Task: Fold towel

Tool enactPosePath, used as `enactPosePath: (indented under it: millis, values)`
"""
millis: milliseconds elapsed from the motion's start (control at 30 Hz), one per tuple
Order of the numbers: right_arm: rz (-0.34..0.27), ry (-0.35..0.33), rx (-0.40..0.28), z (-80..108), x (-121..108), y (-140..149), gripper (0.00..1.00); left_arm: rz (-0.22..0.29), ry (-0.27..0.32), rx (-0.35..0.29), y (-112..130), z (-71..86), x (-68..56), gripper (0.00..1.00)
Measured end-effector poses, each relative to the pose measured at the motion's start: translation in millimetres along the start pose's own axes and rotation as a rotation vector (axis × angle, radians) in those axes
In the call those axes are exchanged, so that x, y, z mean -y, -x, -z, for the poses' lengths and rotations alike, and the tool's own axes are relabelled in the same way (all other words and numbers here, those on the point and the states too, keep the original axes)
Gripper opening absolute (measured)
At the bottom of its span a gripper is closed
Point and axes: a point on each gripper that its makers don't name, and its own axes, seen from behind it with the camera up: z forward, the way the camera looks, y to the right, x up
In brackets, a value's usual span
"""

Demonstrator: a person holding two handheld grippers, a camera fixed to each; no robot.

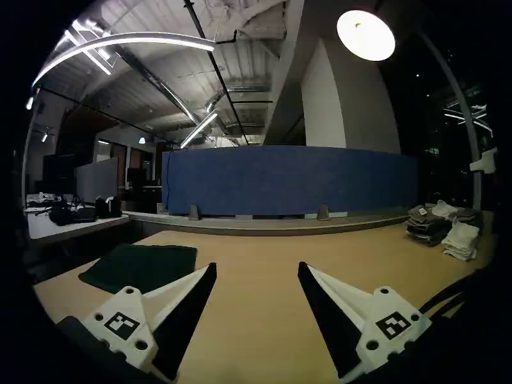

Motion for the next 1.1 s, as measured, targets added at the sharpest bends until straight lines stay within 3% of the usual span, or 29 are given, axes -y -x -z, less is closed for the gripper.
enactPosePath:
  millis: [367, 667, 1100]
  values:
    - [-0.014, 0.003, -0.093, 0.0, -33, -23, 1.00, -0.002, 0.000, 0.000, 0, -0.4, -1.6, 0.97]
    - [-0.071, 0.020, -0.104, -5.9, -61, 15, 1.00, -0.002, 0.000, 0.000, -1, 1.0, -2.0, 0.97]
    - [-0.092, 0.021, -0.094, -16.7, -69, 72, 1.00, -0.002, 0.000, 0.000, -1, 1.6, -1.8, 0.97]
